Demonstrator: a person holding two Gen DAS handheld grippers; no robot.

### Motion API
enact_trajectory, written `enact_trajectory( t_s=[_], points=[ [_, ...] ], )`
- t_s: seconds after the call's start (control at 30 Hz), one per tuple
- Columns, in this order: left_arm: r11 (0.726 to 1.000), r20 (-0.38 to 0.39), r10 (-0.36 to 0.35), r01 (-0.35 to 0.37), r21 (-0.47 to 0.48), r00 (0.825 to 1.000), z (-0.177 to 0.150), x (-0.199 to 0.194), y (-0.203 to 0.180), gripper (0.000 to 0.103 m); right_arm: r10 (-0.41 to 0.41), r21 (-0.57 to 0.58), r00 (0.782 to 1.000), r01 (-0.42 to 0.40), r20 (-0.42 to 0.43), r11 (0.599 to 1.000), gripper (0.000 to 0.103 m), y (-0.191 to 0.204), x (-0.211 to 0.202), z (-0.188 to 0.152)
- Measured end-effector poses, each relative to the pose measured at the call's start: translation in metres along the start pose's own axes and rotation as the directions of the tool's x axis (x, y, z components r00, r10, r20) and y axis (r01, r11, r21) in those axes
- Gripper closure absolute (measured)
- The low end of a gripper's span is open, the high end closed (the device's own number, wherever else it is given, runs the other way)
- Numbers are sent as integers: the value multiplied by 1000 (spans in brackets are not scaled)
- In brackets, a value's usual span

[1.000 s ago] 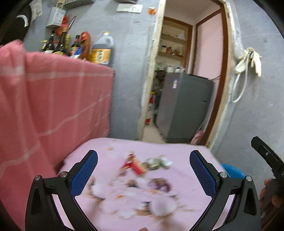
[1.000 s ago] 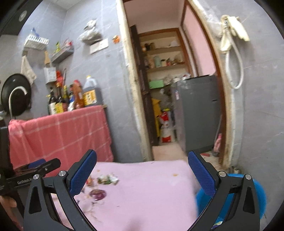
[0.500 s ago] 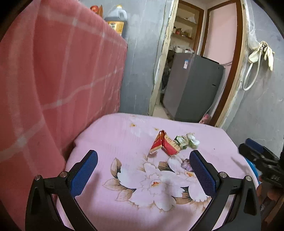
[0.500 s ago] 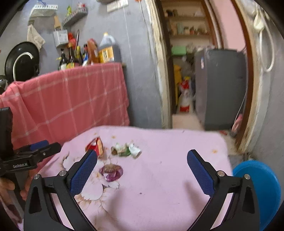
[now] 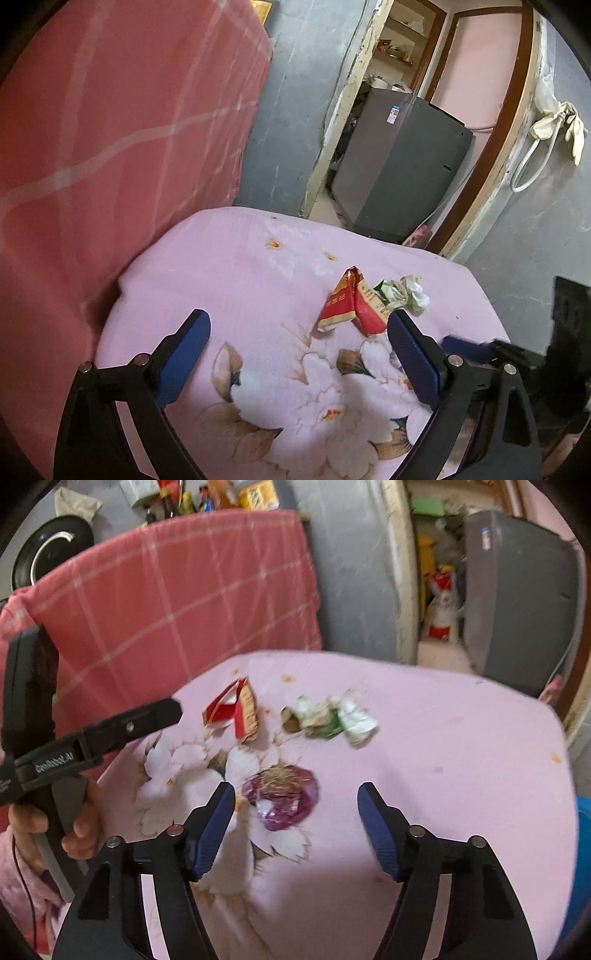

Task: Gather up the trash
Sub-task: 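Grasp the red-and-white wrapper with the left tool while the right tool grasps the purple bag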

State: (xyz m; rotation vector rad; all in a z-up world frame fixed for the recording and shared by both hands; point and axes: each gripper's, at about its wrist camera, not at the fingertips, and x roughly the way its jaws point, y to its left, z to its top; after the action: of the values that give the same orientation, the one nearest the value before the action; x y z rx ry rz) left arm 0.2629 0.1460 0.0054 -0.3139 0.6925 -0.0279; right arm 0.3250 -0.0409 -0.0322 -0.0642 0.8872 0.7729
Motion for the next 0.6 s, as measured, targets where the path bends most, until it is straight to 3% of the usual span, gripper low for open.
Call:
enact_trajectory(
  t_s=[0.2,0.5,0.57,0.6],
  points=[
    [999,-28,-30,29,-35,999,10,9,-1,14,-18,-15,999,18,-37,1000,65,1,9,4],
    [999,-69,-42,44,31,997,15,23,-23,14,-102,18,995,102,-9,995,69,-21,-3,7],
    [998,-83,-35,39,51,996,18,29,-30,19,-118,24,993,118,-2,993,69,-28,-6,7],
    [998,-96,-25,31,60,995,19,35,-34,27,-121,32,993,121,1,992,69,-32,-9,6]
  ],
)
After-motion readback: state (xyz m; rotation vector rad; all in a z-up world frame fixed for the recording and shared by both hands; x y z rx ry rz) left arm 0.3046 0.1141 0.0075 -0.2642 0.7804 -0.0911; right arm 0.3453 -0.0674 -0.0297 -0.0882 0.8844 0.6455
